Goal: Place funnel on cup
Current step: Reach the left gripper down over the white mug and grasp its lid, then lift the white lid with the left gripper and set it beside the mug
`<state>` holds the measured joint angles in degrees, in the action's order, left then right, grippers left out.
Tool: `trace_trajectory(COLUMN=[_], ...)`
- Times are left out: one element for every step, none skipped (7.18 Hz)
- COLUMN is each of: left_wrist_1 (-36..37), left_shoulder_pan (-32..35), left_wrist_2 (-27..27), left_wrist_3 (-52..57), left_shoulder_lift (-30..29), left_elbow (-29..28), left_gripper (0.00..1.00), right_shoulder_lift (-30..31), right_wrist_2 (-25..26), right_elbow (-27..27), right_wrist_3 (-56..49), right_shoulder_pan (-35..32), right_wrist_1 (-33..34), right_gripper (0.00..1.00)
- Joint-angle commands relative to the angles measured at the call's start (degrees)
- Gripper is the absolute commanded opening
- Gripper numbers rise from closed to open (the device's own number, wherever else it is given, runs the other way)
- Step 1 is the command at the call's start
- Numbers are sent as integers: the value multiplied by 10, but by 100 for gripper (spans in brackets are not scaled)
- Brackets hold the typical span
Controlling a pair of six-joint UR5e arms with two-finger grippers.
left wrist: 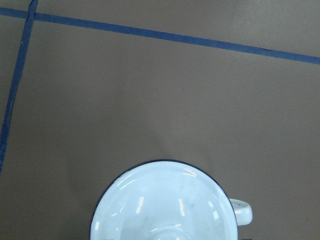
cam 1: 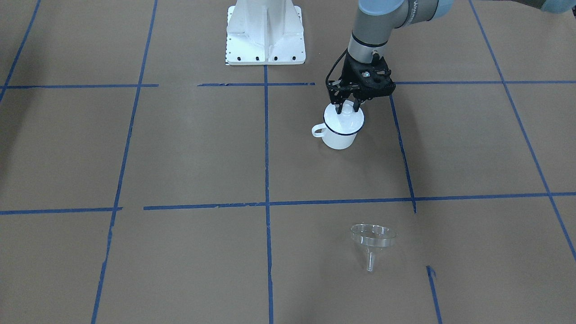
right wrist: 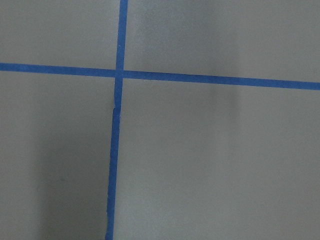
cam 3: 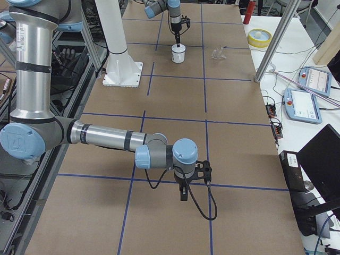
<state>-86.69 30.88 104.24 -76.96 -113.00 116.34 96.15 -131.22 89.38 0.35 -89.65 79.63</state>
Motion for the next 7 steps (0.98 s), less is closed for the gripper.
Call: trace_trajectory(left_wrist_1=[21, 57, 77, 77, 71, 38, -50], left_shoulder_pan=[5, 5, 17, 45, 50, 51, 51], left_wrist_2=[1, 2, 2, 3, 6, 6, 5], left_wrist_3=[5, 8, 8, 50, 119, 165, 169], left_shoulder_lift=[-1, -4, -4, 1, 53, 119, 199], left_elbow=[28, 60, 91, 113, 140, 162, 162], left_gripper=[0, 0, 0, 0, 0, 0, 0], right_shoulder_lift=[0, 0, 0, 0, 0, 0, 0], right_wrist_2=[0, 0, 0, 0, 0, 0, 0], right_elbow=[0, 0, 0, 0, 0, 0, 0], right_wrist_3=[0, 0, 0, 0, 0, 0, 0], right_shoulder_pan=[0, 0, 0, 0, 0, 0, 0], right_wrist_1=[0, 0, 0, 0, 0, 0, 0], right_gripper=[100, 100, 100, 100, 100, 100, 100])
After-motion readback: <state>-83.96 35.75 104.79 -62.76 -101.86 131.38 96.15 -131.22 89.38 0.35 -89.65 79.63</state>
